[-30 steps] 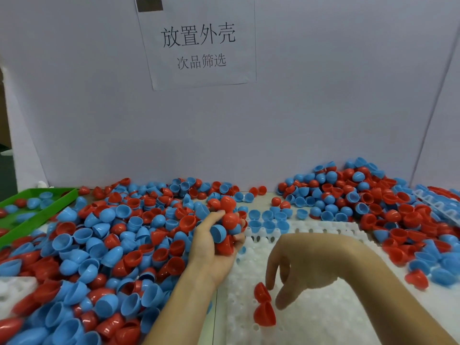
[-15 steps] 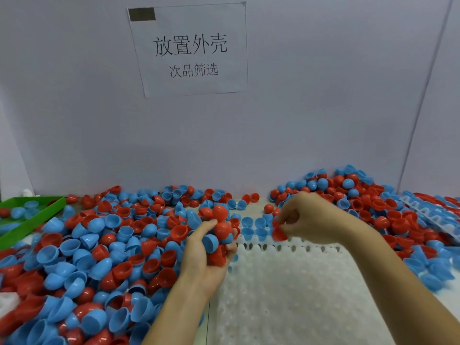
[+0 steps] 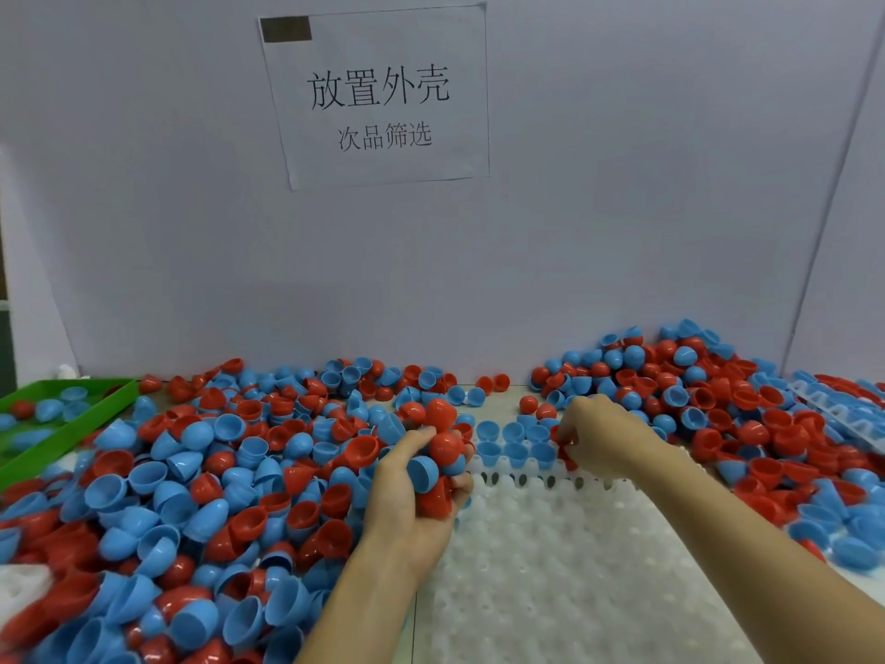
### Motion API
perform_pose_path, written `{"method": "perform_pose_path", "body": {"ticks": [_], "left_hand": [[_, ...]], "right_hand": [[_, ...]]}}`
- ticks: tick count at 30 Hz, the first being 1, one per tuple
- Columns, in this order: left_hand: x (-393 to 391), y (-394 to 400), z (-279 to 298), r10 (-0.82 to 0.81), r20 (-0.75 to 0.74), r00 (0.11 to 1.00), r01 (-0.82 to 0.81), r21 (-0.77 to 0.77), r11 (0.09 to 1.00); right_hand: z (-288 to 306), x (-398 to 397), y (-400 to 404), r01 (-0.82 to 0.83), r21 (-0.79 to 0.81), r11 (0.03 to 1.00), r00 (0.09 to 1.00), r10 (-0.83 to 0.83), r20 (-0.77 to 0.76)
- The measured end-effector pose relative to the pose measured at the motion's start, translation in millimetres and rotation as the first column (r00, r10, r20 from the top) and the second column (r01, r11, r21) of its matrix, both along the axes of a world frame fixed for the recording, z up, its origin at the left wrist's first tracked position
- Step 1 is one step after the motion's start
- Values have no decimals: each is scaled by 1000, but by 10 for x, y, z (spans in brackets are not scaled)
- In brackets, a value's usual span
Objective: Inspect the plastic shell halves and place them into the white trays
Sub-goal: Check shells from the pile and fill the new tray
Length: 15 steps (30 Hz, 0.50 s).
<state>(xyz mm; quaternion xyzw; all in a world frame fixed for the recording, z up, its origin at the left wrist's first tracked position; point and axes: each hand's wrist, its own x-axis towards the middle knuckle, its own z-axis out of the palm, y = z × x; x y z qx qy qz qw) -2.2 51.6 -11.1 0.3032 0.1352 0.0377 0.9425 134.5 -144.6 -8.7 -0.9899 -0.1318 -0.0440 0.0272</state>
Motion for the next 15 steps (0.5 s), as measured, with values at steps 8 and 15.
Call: {"method": "perform_pose_path", "body": {"ticks": [8,15], "left_hand": [[-6,-9,17,5,-22,1000,-6,-8,1000],[-15,-16,11,-13,7,1000,13,24,1000]], "right_hand": [[245,-131,-2,-18,61,998,1000,19,-8],[510,-763,337,-269,582,768,947,320,16]]}}
